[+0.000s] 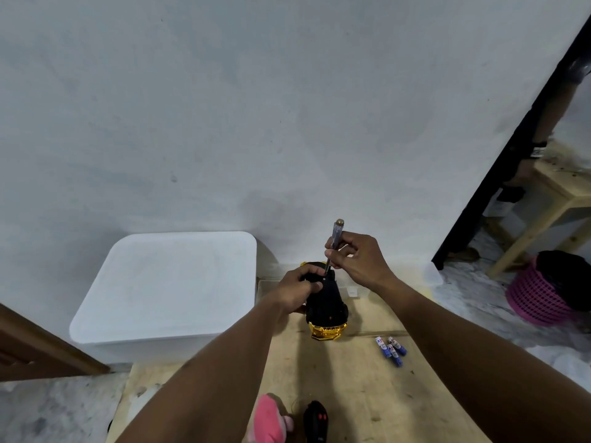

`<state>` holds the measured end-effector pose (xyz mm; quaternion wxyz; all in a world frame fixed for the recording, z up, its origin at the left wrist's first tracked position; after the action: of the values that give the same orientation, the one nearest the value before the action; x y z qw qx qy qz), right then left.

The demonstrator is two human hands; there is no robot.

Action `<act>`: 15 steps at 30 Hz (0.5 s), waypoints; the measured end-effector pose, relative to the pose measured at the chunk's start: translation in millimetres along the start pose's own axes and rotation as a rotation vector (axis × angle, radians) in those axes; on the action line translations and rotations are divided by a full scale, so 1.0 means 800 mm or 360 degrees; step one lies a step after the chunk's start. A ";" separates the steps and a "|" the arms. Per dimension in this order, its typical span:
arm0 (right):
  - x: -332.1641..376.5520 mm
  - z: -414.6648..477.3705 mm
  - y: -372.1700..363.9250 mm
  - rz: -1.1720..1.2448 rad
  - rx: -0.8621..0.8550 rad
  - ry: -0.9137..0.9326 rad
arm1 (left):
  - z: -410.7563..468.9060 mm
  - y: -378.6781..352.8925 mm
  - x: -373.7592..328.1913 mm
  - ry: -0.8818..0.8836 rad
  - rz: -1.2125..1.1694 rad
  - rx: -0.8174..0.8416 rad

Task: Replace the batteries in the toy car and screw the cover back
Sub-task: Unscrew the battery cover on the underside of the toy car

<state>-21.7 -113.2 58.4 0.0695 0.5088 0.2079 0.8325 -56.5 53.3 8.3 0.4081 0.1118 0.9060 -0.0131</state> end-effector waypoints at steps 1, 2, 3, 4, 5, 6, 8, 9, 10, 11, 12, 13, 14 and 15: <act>-0.001 0.000 0.000 0.0021 0.0001 -0.0024 | -0.001 0.001 0.000 0.0001 0.0001 -0.0008; -0.002 0.000 0.001 0.0060 -0.0004 -0.0061 | -0.001 0.002 0.000 0.0000 0.0004 -0.0016; -0.003 0.001 0.002 0.0098 -0.0012 -0.0099 | -0.002 0.003 0.000 0.0000 0.0004 -0.0019; -0.004 0.001 0.003 0.0126 -0.0025 -0.0127 | -0.002 0.003 0.000 -0.0002 0.0001 -0.0018; -0.005 0.001 0.004 0.0142 -0.0039 -0.0147 | -0.002 0.003 -0.001 -0.0001 -0.0006 -0.0015; -0.006 0.001 0.004 0.0156 -0.0051 -0.0163 | -0.002 0.003 -0.002 0.0002 -0.0015 -0.0014; -0.007 0.001 0.004 0.0190 -0.0072 -0.0191 | -0.003 0.003 -0.004 0.0005 -0.0016 -0.0013; -0.007 0.001 0.004 0.0206 -0.0083 -0.0204 | -0.004 0.003 -0.005 0.0004 -0.0012 -0.0014; -0.008 0.002 0.004 0.0214 -0.0093 -0.0214 | -0.003 0.003 -0.006 0.0004 -0.0012 -0.0016; -0.008 0.003 0.005 0.0215 -0.0102 -0.0221 | -0.003 0.003 -0.007 0.0008 -0.0014 -0.0015; -0.007 0.004 0.005 0.0218 -0.0111 -0.0226 | -0.003 0.002 -0.008 0.0013 -0.0014 -0.0013; -0.006 0.005 0.006 0.0223 -0.0119 -0.0228 | -0.003 0.002 -0.008 0.0019 -0.0011 -0.0011; -0.005 0.006 0.006 0.0226 -0.0119 -0.0222 | -0.003 0.002 -0.008 0.0023 -0.0009 -0.0011; -0.004 0.007 0.006 0.0216 -0.0106 -0.0209 | -0.003 0.001 -0.008 0.0025 -0.0008 -0.0010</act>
<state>-14.9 -116.7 60.1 0.0431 0.5725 0.1402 0.8067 -53.7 53.5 15.0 0.4014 0.1083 0.9094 -0.0105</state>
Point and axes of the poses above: each hand's wrist, its own z-axis towards the middle knuckle, its own y-axis out of the back of the hand, x = y × z, the point moved 1 cm from there along z, towards the middle knuckle, and after that the axes turned 15 degrees about y, right-handed, at the moved point
